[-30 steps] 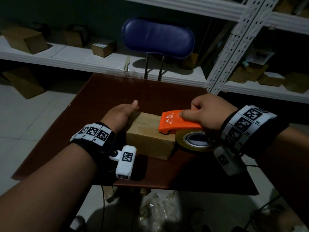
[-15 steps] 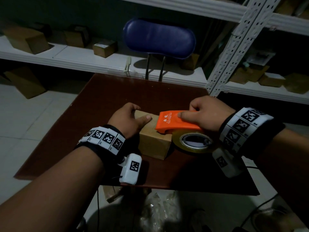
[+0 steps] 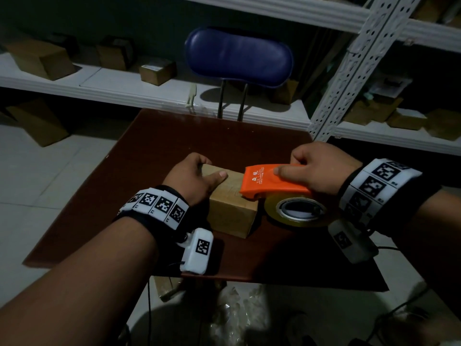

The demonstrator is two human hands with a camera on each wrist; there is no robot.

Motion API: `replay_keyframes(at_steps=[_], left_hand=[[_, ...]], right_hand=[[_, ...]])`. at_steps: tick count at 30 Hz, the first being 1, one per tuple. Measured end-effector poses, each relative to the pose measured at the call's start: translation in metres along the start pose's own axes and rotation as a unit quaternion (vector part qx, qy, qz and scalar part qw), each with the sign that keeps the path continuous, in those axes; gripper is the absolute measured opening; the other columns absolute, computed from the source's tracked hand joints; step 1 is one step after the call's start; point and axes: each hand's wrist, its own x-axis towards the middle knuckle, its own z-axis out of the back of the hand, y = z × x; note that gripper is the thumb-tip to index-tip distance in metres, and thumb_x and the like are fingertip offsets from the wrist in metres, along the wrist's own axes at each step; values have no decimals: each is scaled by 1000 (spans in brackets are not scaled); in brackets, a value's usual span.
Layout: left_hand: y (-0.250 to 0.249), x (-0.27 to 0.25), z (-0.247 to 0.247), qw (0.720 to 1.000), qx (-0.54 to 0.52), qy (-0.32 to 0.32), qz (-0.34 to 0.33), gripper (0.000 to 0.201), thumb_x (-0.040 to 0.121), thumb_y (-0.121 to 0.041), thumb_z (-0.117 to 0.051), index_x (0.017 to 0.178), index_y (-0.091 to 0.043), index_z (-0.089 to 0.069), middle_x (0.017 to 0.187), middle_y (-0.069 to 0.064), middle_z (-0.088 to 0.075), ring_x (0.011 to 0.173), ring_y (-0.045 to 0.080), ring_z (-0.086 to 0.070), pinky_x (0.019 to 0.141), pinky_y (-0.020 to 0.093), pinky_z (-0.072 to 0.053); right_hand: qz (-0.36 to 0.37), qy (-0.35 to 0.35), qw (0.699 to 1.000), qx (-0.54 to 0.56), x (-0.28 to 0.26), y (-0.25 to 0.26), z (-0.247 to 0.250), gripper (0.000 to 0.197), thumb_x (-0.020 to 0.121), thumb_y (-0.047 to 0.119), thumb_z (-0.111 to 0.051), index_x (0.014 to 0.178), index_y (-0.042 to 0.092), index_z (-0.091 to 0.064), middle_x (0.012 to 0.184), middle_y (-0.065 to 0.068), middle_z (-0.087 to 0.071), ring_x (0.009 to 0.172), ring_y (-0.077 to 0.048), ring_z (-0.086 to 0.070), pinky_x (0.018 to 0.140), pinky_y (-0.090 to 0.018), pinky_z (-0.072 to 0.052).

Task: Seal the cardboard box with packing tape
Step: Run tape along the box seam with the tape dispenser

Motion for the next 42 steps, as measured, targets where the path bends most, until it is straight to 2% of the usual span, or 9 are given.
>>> replay_keyframes(at_steps=[6,9,15,22,27,35,39,42], left_hand=[[2,2,0,1000,-7,12,10,41,81,-57,-71,108,-32,-54,108,-3,-62,97,19,-60,74,31,-43],[2,1,0,1000,-7,10,8,41,82,-56,-71,109,-31,-54,109,-3,-61,98,19,-59,72,29,-42],[2,-1,0,1000,-19,8,13,41,81,-55,-72,110,-31,-55,115,-2,-62,103,21,-60,79,34,-47],[1,-1,0,1000,-10,7,6,42,83,-55,-70,111,-29,-55,111,-3,-61,100,19,-59,78,32,-44],[0,-1,0,1000,-8,8,7,41,84,-53,-70,113,-28,-55,111,-3,-61,99,18,-58,76,32,-44],[0,0,-1,1000,1,8,5,42,83,-54,-70,112,-28,-55,111,-2,-61,99,19,-58,76,31,-43],[1,0,-1,1000,-1,12,6,40,83,-55,-70,110,-29,-54,109,-2,-61,98,19,-59,74,31,-44],[0,0,-2,1000,-1,5,9,39,83,-54,-70,109,-30,-54,107,-4,-61,97,19,-59,71,30,-43]], right_hand=[[-1,-1,1000,1,-7,-15,6,46,82,60,-68,68,17,-59,66,0,-56,66,-17,-56,59,-31,-42],[-1,2,1000,6,-9,-21,8,46,82,59,-68,67,17,-57,67,0,-57,65,-16,-55,58,-30,-41],[-2,3,1000,15,-11,-30,9,45,82,58,-69,68,16,-58,69,-2,-58,66,-17,-56,59,-31,-42],[4,4,1000,10,-11,-37,10,45,81,57,-69,65,17,-56,68,-2,-57,65,-17,-55,59,-31,-40],[-4,8,1000,7,-13,-52,13,49,74,63,-65,61,17,-53,68,-3,-57,66,-19,-55,61,-34,-41],[-9,20,999,24,-16,-60,12,46,78,58,-69,64,16,-57,69,-4,-59,66,-19,-56,63,-35,-44],[-12,28,1000,6,-16,-63,14,48,79,58,-69,73,11,-62,76,-10,-65,71,-22,-61,65,-38,-48],[-4,36,999,-22,-15,-63,11,49,80,59,-68,73,11,-61,75,-9,-63,72,-23,-61,64,-38,-48]])
